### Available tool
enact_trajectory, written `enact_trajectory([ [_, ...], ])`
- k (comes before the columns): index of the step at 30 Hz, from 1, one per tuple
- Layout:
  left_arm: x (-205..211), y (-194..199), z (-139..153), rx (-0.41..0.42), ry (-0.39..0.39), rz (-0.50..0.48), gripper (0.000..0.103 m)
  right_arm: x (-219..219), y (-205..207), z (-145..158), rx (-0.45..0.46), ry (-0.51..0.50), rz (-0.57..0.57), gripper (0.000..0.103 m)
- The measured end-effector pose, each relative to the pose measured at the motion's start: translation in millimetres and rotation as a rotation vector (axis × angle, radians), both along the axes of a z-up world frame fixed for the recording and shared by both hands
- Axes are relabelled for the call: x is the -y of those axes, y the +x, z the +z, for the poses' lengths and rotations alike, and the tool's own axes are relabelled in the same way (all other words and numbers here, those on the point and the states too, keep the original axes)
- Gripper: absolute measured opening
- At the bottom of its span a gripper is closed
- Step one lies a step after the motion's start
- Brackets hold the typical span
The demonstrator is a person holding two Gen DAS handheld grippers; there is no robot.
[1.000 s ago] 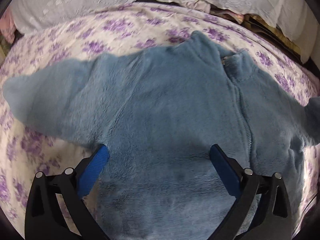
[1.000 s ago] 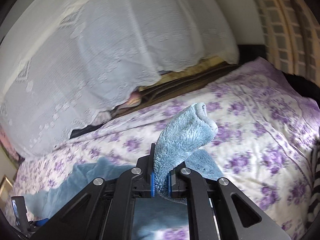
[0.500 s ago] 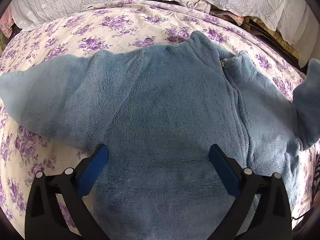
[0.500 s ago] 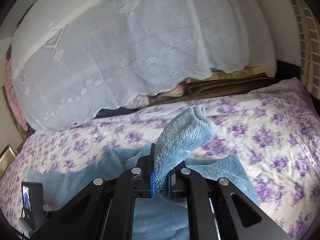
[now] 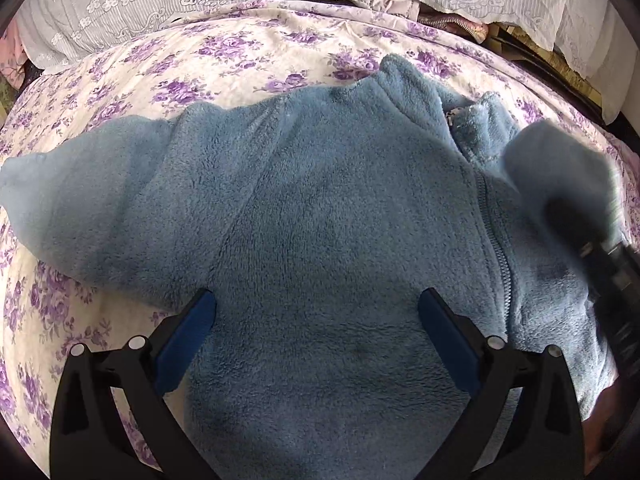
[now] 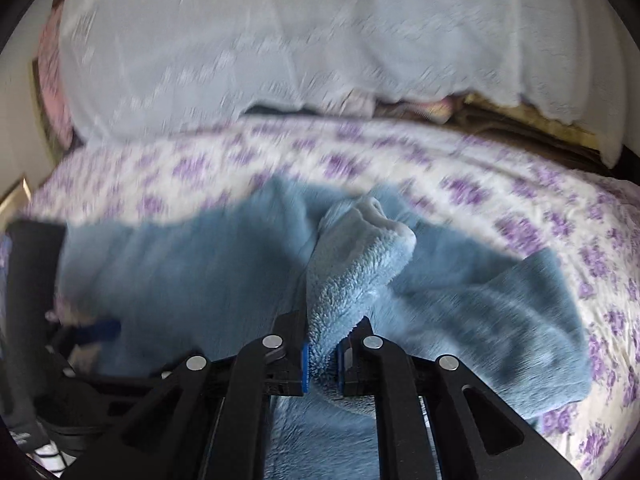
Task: Fold small clothes
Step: 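Lift the sleeve with the right tool and fold it across the jacket body, then open the right tool and release the folded sleeve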
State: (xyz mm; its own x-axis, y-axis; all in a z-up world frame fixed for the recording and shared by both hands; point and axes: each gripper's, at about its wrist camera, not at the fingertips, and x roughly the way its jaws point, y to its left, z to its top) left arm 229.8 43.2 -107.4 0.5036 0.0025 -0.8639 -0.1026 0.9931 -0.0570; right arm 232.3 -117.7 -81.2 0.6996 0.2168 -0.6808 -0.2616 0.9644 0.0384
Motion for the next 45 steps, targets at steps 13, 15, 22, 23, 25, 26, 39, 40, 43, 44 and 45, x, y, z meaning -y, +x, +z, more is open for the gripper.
enact_trajectory([
  [13,0,0,-2,0.003,0.010,-0.005,0.099,-8,-1,3,-0.032,0.000,0.049,0.029],
  [15,1,0,-3,0.002,0.017,-0.008,0.099,-13,3,1,-0.025,-0.025,0.049,0.021],
  [22,1,0,-4,0.003,0.012,-0.009,0.099,-30,-1,24,0.046,0.038,0.094,0.008],
  [23,0,0,-4,0.004,0.011,-0.009,0.099,-35,1,26,0.047,0.042,0.101,0.008],
  [25,1,1,-4,0.005,0.013,-0.009,0.099,-41,7,23,0.026,0.053,0.112,0.008],
  [26,1,1,-4,0.005,0.015,-0.009,0.099,-44,10,20,0.008,0.065,0.120,0.008],
  [39,-3,1,-2,0.011,-0.019,-0.007,0.099,3,-15,48,0.009,0.220,0.155,0.049],
  [40,-5,0,0,0.015,-0.031,-0.003,0.099,14,-23,55,0.044,0.211,0.140,0.049],
  [43,-11,-2,6,0.027,-0.095,0.005,0.099,50,-41,61,0.140,0.164,0.035,0.049],
  [44,-14,-3,9,0.033,-0.131,0.009,0.099,62,-45,60,0.165,0.143,-0.009,0.047],
  [45,-18,-4,11,0.040,-0.176,0.012,0.099,74,-49,57,0.179,0.131,-0.047,0.044],
])
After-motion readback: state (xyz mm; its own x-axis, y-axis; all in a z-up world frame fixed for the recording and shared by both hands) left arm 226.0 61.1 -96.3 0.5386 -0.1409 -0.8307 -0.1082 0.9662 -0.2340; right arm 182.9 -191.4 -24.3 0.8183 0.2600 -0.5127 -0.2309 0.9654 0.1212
